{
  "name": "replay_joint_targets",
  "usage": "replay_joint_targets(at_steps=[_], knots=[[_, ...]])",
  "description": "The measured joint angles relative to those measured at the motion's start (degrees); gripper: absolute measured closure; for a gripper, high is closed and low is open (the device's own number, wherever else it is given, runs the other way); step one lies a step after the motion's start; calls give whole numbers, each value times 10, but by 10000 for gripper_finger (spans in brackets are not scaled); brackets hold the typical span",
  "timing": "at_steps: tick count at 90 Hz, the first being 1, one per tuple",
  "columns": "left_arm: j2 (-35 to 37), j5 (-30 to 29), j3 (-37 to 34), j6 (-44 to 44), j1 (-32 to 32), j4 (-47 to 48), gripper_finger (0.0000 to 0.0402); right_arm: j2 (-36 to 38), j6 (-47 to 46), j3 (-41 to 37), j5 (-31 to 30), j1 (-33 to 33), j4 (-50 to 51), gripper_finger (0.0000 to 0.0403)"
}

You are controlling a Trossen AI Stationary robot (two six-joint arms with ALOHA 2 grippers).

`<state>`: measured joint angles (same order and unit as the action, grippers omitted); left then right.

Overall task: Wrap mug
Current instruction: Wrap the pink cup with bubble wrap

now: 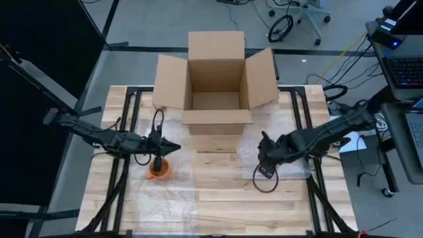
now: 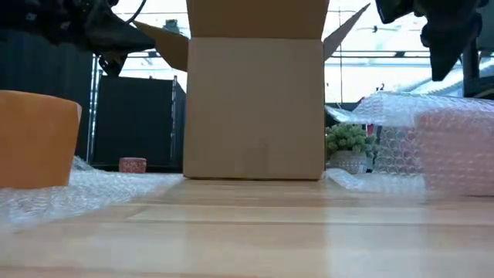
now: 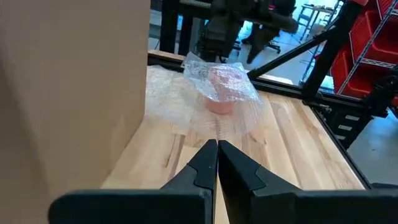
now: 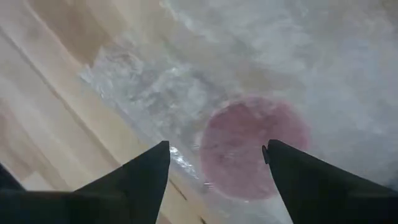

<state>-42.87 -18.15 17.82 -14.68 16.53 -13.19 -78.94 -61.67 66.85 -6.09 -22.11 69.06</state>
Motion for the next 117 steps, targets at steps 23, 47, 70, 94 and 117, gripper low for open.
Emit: replay_joint_targets(at_steps=[23, 47, 70, 94, 117], knots=[[0, 0, 0, 0, 0, 0, 402, -61, -5, 0, -6, -2, 9, 157], [0, 2, 0, 0, 0, 0, 402, -66, -25, -35, -15, -3, -24, 176], [0, 4, 0, 0, 0, 1, 402, -66, -28, -79, -12, 3, -81, 176], [0, 4, 0, 0, 0, 0, 402, -65, -52, -141, 2, 7, -151, 177], [0, 5, 0, 0, 0, 0, 402, -63, -52, -201, 18, 18, -238, 177]])
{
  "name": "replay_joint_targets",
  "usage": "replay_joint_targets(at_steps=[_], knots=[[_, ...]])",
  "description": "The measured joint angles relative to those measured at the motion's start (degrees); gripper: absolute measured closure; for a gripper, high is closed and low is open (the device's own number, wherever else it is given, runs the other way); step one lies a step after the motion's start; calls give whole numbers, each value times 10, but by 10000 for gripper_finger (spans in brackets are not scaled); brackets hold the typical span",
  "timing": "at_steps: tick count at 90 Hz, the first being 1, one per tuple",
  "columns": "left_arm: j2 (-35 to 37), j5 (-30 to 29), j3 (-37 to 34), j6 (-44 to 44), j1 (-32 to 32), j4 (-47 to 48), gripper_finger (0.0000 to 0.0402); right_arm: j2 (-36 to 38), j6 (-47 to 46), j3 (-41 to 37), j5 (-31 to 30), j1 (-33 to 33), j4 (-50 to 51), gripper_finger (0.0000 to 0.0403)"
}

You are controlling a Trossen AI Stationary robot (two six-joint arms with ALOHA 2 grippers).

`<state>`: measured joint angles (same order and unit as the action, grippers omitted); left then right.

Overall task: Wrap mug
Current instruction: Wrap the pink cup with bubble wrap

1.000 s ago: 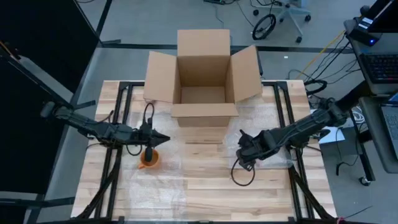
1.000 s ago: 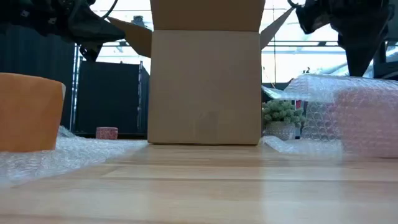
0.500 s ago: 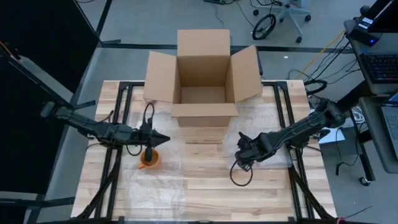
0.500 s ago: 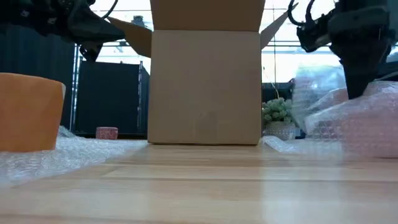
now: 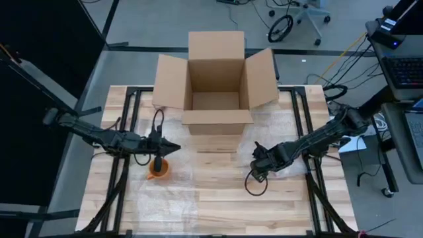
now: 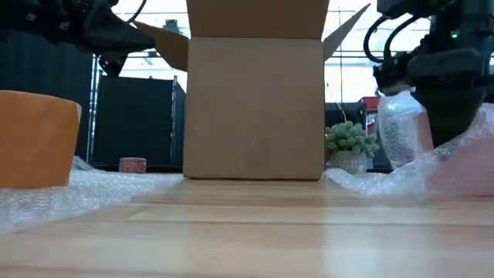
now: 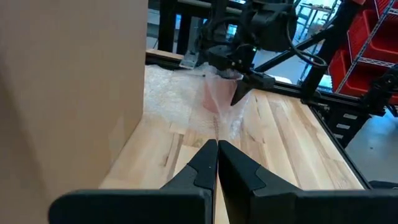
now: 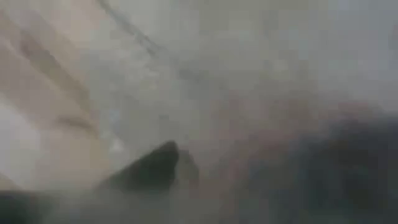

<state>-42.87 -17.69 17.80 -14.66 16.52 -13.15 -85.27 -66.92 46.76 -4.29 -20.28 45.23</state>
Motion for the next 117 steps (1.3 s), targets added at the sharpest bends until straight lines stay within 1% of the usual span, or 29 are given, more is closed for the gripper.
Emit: replay_joint_targets(at_steps=[13, 25, 43, 55, 62, 65, 86, 98, 106, 114, 117], knots=[[0, 0, 0, 0, 0, 0, 402, 1, 0, -16, -1, 0, -12, 184], [0, 0, 0, 0, 0, 0, 402, -1, 6, -18, -2, 0, -12, 213], [0, 0, 0, 0, 0, 0, 402, -2, 14, -19, -3, 0, -12, 283], [0, 0, 0, 0, 0, 0, 402, -2, 19, -18, 2, 0, -12, 343], [-1, 0, 0, 0, 0, 0, 402, -2, 37, -17, -3, 0, -10, 380], [-2, 0, 0, 0, 0, 1, 402, -2, 37, -18, -8, 1, -12, 388], [-6, 0, 0, 0, 0, 1, 402, -2, 48, -19, -6, 1, -22, 394], [-6, 0, 0, 0, 0, 0, 402, -2, 45, -10, 9, -2, -24, 395], [-6, 0, 0, 0, 0, -1, 402, -6, 27, 9, 18, -7, -9, 395], [-6, 0, 0, 0, 0, -1, 402, -6, -7, 26, 53, -8, 6, 397], [-6, 0, 0, 0, 0, -2, 402, -6, -16, 26, 57, -8, 4, 397]])
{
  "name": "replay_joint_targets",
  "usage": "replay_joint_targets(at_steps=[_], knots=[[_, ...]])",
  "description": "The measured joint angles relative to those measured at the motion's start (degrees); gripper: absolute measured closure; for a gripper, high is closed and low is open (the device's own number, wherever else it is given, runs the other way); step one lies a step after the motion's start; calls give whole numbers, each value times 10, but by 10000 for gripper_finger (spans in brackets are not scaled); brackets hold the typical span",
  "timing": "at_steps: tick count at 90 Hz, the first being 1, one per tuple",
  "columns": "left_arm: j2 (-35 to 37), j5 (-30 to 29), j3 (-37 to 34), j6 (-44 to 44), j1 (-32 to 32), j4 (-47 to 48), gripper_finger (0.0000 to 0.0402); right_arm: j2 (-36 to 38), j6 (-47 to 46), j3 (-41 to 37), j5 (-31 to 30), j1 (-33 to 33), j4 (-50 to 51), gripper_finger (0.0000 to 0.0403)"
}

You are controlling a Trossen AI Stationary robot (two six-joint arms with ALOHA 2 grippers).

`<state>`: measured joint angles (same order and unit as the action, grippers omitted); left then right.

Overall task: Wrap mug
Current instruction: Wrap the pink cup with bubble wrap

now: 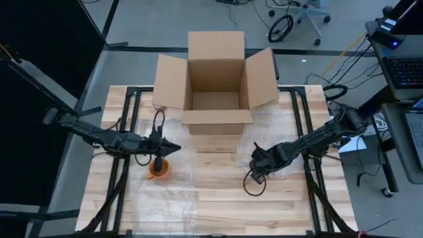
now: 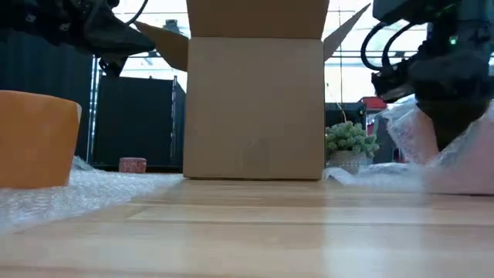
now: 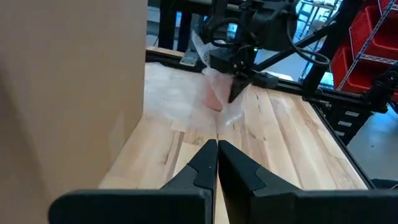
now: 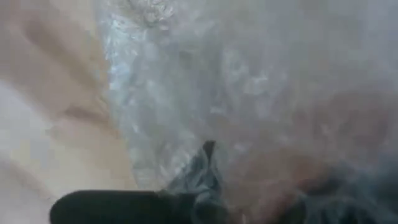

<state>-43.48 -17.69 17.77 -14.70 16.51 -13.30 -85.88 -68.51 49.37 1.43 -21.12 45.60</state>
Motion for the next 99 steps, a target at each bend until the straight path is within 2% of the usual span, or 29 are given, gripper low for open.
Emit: replay_joint_targets(at_steps=[24, 44, 54, 79, 99], knots=[[0, 7, 0, 0, 0, -3, 402, -12, -50, 3, 8, -19, -13, 395], [0, 8, 0, 0, 0, -3, 402, -19, -72, 3, -22, -39, -15, 384], [0, 8, 0, 0, 0, -3, 402, -19, -69, 3, -22, -39, -17, 356], [0, 8, 0, 0, 0, -3, 402, -18, -56, 3, -23, -39, -17, 255], [0, 9, 0, 0, 0, -3, 402, 0, -58, 3, -24, -37, -14, 220]])
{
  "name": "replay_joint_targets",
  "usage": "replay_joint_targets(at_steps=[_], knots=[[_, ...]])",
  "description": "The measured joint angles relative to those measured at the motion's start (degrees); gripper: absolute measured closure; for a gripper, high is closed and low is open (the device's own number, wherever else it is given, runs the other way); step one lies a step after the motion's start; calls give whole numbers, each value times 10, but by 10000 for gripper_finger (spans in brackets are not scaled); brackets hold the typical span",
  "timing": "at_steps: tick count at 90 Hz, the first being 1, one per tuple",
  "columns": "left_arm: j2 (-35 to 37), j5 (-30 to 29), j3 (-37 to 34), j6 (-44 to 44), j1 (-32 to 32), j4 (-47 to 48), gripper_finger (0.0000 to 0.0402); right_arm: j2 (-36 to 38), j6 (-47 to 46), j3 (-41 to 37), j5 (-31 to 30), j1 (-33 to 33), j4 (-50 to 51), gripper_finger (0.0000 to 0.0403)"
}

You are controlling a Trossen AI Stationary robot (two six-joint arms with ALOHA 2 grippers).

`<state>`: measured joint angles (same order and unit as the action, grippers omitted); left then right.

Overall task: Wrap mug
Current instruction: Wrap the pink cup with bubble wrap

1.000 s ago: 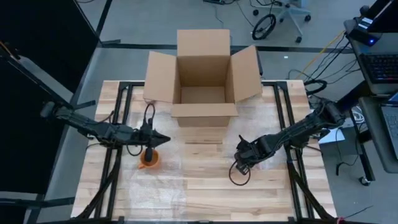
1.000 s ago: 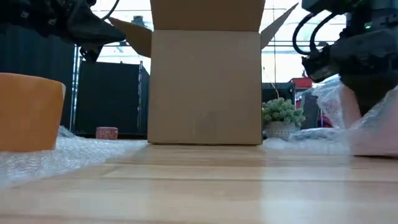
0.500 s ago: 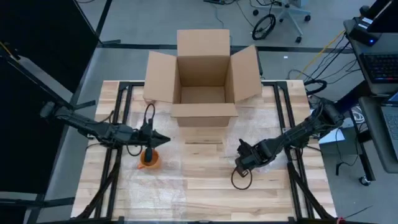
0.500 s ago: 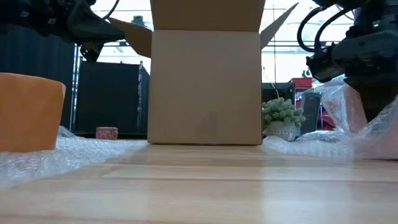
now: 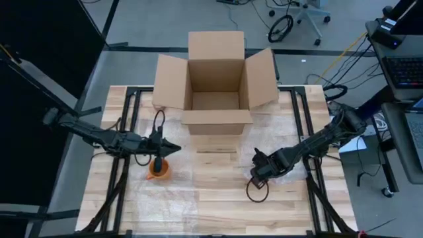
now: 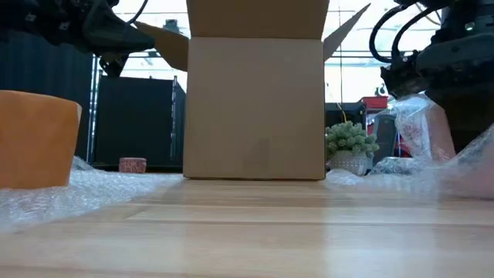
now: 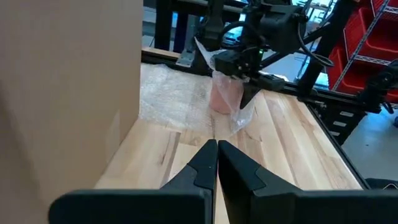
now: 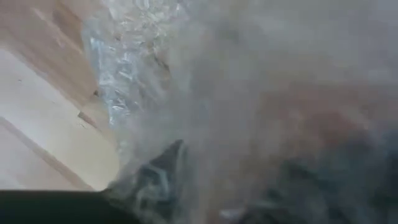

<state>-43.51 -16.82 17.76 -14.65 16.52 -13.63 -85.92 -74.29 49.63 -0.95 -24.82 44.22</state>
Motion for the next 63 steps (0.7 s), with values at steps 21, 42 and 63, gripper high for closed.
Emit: replay_joint_targets(at_steps=[21, 42, 63], knots=[[0, 0, 0, 1, 0, 0, 402, 25, -2, 0, -1, 5, 2, 220], [0, 0, 0, 1, 0, 0, 402, 48, 6, 0, -2, 19, 17, 220], [0, 0, 0, 1, 0, 1, 402, 79, 14, 0, 0, 30, 30, 220]])
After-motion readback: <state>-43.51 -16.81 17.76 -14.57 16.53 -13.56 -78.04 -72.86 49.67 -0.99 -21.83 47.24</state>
